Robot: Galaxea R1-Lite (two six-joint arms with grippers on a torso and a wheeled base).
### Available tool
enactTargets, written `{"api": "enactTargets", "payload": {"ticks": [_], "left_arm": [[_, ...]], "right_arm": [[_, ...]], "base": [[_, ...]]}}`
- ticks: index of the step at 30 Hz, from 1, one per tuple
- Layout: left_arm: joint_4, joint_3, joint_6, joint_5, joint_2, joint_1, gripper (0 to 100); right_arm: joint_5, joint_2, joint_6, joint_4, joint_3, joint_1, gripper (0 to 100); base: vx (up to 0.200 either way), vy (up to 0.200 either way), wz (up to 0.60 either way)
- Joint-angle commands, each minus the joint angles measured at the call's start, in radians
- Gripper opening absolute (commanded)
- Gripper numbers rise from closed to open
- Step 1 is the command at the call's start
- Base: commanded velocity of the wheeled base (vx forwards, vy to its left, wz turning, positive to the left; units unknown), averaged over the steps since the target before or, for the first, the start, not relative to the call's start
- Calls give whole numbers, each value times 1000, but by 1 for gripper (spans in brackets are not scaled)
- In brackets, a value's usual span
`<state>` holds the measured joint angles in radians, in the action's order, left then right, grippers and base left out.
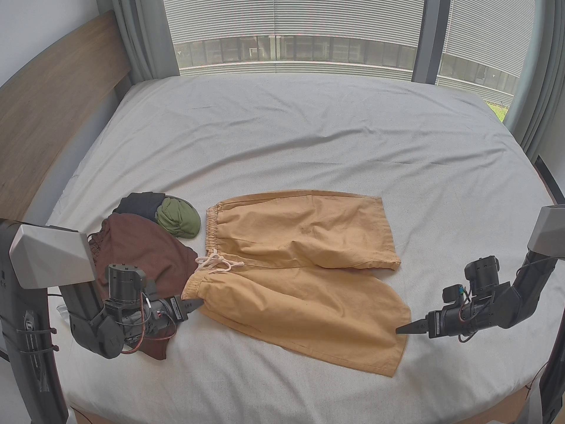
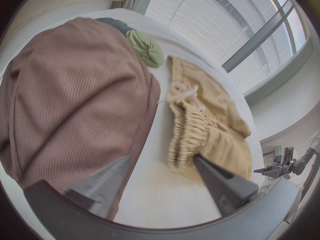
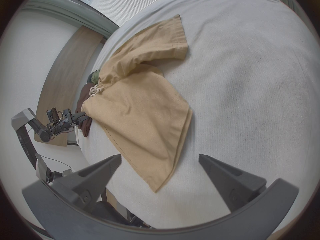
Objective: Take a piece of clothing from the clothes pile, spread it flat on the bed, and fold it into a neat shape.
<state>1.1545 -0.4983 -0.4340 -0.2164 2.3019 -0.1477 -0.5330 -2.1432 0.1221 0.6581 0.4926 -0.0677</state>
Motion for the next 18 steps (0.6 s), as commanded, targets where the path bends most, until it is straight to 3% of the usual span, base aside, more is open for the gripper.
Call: {"api": "enactTargets", "payload": {"ticks": [1, 4, 10, 18], "left_arm": [[73, -3, -32, 0, -9, -3, 100], [163, -5, -68, 14, -1, -12, 100], [186, -3, -69, 20, 5, -15, 100], [214, 9, -69, 20, -22, -10, 100]], "right_arm": [[-10, -7, 17, 35, 40, 6, 100], [-9, -46, 85, 95, 87, 16, 100], [4, -133, 200, 219, 110, 5, 100], [10, -150, 211, 215, 103, -3, 100]], "base": [[0, 0, 0], [0, 0, 0], [0, 0, 0], [0, 0, 0]]}}
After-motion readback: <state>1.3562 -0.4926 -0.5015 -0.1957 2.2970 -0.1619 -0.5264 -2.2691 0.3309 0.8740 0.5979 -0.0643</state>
